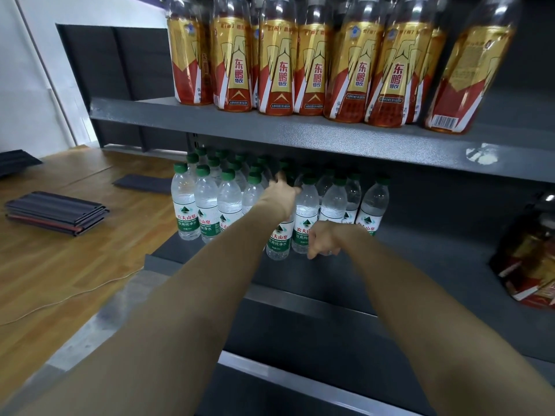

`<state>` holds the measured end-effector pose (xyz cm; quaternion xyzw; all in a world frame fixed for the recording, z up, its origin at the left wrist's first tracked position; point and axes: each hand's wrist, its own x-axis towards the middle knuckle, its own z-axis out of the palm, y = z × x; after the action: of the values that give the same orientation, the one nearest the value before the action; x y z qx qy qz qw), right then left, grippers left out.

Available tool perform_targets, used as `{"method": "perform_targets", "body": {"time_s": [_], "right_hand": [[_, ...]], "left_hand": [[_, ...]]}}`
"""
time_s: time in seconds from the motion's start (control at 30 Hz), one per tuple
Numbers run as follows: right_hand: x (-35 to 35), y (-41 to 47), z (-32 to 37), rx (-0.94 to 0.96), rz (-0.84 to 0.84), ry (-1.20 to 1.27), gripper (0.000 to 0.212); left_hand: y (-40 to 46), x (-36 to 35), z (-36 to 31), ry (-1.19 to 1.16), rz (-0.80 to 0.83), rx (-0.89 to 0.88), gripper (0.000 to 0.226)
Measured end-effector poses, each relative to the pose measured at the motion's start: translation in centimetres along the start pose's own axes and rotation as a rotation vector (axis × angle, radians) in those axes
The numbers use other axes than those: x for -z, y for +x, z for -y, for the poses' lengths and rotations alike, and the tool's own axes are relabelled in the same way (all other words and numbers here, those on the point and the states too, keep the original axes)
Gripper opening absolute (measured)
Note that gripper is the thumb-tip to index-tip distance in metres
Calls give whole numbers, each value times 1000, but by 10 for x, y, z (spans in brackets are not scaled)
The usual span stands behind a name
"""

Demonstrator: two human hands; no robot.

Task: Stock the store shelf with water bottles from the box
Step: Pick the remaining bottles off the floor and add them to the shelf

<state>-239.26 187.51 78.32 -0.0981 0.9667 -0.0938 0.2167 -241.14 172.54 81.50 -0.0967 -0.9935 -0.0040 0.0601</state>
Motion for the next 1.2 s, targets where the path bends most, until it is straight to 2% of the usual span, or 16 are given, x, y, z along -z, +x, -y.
{"method": "perform_targets", "body": {"time_s": [0.2, 0.33, 0.47, 0.53, 0.7, 0.83, 1.03, 1.2], "right_hand": [[-8, -23, -6, -8, -37, 38, 31], [-15, -36, -15, -4, -88, 68, 22], [-25, -57, -25, 1, -56, 53, 26], [-30, -67, -32, 10, -56, 39, 28], [-52, -96, -55, 66, 7, 31, 28], [-85, -116, -76, 94, 61, 99, 30], [-173, -134, -109, 122, 186, 169, 25], [-260, -132, -139, 104, 189, 264, 16]], "left_hand": [[-19, 3, 2, -44, 28, 44, 82], [-44, 7, -6, -28, -27, 38, 79], [-76, 11, -28, 188, -65, 49, 45], [-89, 7, -41, 225, -9, 52, 34], [-130, -17, -79, 159, 108, 95, 24], [-160, -38, -108, 137, 231, 107, 32], [-210, -101, -150, 84, 418, 108, 30], [-243, -178, -179, 82, 596, 69, 29]]}}
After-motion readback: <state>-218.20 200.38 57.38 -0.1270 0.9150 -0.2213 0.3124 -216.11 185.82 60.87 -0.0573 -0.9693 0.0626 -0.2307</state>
